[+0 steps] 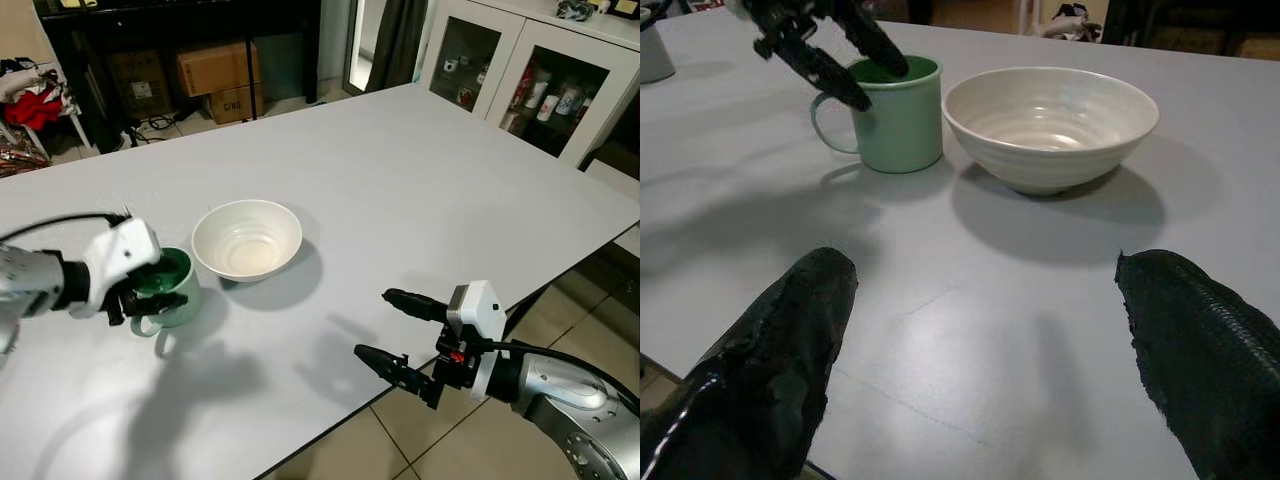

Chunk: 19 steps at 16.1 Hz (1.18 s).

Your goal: Setting the table

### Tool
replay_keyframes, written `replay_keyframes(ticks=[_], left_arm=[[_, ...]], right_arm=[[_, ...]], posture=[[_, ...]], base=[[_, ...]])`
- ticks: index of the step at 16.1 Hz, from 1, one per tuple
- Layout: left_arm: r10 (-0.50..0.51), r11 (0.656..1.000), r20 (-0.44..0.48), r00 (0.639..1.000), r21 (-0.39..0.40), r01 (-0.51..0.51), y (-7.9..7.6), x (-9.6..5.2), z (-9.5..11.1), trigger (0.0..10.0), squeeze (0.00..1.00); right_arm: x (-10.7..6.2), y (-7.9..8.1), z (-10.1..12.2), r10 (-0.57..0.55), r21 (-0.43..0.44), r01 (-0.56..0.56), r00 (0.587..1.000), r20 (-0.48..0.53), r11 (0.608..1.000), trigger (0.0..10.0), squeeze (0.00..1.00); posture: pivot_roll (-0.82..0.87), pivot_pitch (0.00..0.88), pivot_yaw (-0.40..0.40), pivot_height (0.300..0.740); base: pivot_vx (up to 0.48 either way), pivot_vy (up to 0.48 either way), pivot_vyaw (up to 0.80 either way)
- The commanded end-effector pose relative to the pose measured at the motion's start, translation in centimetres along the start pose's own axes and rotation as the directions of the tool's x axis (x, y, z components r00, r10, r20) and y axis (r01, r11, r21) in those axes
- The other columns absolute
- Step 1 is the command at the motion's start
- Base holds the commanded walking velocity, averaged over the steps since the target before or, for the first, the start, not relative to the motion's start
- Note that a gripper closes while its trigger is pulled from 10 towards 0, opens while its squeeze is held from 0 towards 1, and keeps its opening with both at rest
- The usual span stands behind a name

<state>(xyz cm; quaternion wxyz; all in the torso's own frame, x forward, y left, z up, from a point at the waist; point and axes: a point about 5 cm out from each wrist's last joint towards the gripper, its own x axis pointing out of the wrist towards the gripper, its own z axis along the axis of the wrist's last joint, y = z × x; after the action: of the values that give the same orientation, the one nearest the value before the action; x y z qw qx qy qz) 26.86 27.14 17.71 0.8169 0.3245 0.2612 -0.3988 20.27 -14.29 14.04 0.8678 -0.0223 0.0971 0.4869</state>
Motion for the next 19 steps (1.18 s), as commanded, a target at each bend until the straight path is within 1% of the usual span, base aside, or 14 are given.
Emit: replay_keyframes(ticks=[1, 4, 5, 6, 8, 9, 10, 11, 12, 13, 15, 17, 18, 19], left_arm=[[0.028, 0.999, -0.005, 1.0, 0.024, -0.028, 0.4, -0.1, 0.3, 10.0, 0.0], [0.096, 0.994, -0.023, 0.995, 0.044, -0.095, 1.1, 0.3, 0.3, 10.0, 0.0], [0.099, 0.994, -0.023, 0.995, 0.046, -0.098, 1.1, 0.4, 0.3, 10.0, 0.0], [0.143, 0.989, -0.039, 0.989, 0.053, -0.141, 1.6, 0.5, 0.2, 10.0, 0.0], [0.149, 0.987, -0.051, 0.988, 0.063, -0.145, 1.6, 0.6, 0.0, 10.0, 0.0], [0.151, 0.987, -0.043, 0.988, 0.063, -0.148, 1.6, 0.6, 0.1, 10.0, 0.0], [0.149, 0.988, -0.012, 0.989, 0.052, -0.148, 1.6, 0.5, 0.4, 10.0, 0.0], [0.148, 0.988, 0.09, 0.985, 0.024, -0.15, 1.8, 0.0, 1.7, 10.0, 0.0], [0.137, 0.991, 0.206, 0.969, -0.015, -0.137, 1.9, -0.7, 3.2, 10.0, 0.0], [0.13, 0.992, 0.24, 0.962, -0.025, -0.127, 2.0, -1.0, 3.7, 10.0, 0.0], [0.108, 0.994, 0.359, 0.927, -0.067, -0.09, 2.1, -2.2, 5.4, 10.0, 0.0], [0.124, 0.989, 0.456, 0.881, -0.128, -0.073, 2.1, -2.7, 6.8, 10.0, 0.0], [0.172, 0.98, 0.479, 0.861, -0.169, -0.102, 2.1, -2.4, 7.3, 10.0, 0.0], [0.213, 0.972, 0.482, 0.85, -0.195, -0.133, 2.0, -2.0, 7.6, 10.0, 0.0]], right_arm=[[0.0, 0.1, 0.3, 0.011, -0.017, -0.011, 1.0, -0.006, 1.0, 10.0, 0.0], [0.0, 0.1, 0.3, 0.01, -0.018, -0.01, 1.0, -0.007, 1.0, 10.0, 0.0], [0.0, 0.1, 0.3, 0.01, -0.018, -0.01, 1.0, -0.007, 1.0, 10.0, 0.0], [0.0, 0.1, 0.4, 0.009, -0.018, -0.01, 1.0, -0.006, 1.0, 10.0, 0.0], [0.0, 0.1, 0.4, 0.01, -0.018, -0.01, 1.0, -0.007, 1.0, 10.0, 0.0], [-0.1, 0.1, 0.3, 0.01, -0.017, -0.01, 1.0, -0.007, 1.0, 10.0, 0.0], [-0.1, 0.1, 0.4, 0.01, -0.017, -0.01, 1.0, -0.006, 1.0, 10.0, 0.0], [-0.1, 0.1, 0.4, 0.009, -0.017, -0.009, 1.0, -0.005, 1.0, 10.0, 0.0], [-0.1, 0.1, 0.4, 0.008, -0.017, -0.008, 1.0, -0.004, 1.0, 10.0, 0.0], [-0.2, 0.1, 0.4, 0.007, -0.017, -0.008, 1.0, -0.003, 1.0, 10.0, 0.0], [-0.3, -0.2, 0.8, -0.024, -0.012, 0.024, 0.999, 0.029, 1.0, 10.0, 0.0], [-0.3, -0.8, 1.7, -0.106, 0.0, 0.107, 0.99, 0.089, 0.994, 10.0, 0.0], [-0.5, -1.6, 2.5, -0.217, -0.011, 0.22, 0.966, 0.139, 0.975, 10.0, 0.0], [-0.6, -2.0, 2.9, -0.278, -0.026, 0.286, 0.947, 0.163, 0.958, 10.0, 0.0]], posture=[[-0.06, 0.0, 0.008, 0.74], [-0.07, 0.0, 0.008, 0.74], [-0.07, 0.0, 0.008, 0.74], [-0.07, 0.0, 0.009, 0.74], [-0.07, 0.0, 0.009, 0.74], [-0.07, 0.0, 0.009, 0.74], [-0.07, 0.0, 0.009, 0.74], [-0.07, 0.0, 0.01, 0.74], [-0.07, 0.0, 0.009, 0.74], [-0.07, 0.0, 0.009, 0.74], [-0.07, 0.0, 0.01, 0.74], [-0.06, 0.0, 0.011, 0.74], [-0.06, 0.0, 0.009, 0.74], [-0.06, 0.0, 0.006, 0.74]], base=[[0.0, 0.0, 0.0], [0.0, 0.0, 0.0], [0.0, 0.0, 0.0], [0.0, 0.0, 0.0], [0.0, 0.0, 0.0], [0.0, 0.0, 0.0], [0.0, 0.0, 0.0], [0.0, 0.0, 0.0], [0.0, 0.0, 0.0], [0.0, 0.0, 0.0], [0.0, 0.0, 0.0], [0.0, 0.0, 0.0], [0.0, 0.0, 0.0], [0.0, 0.0, 0.0]])
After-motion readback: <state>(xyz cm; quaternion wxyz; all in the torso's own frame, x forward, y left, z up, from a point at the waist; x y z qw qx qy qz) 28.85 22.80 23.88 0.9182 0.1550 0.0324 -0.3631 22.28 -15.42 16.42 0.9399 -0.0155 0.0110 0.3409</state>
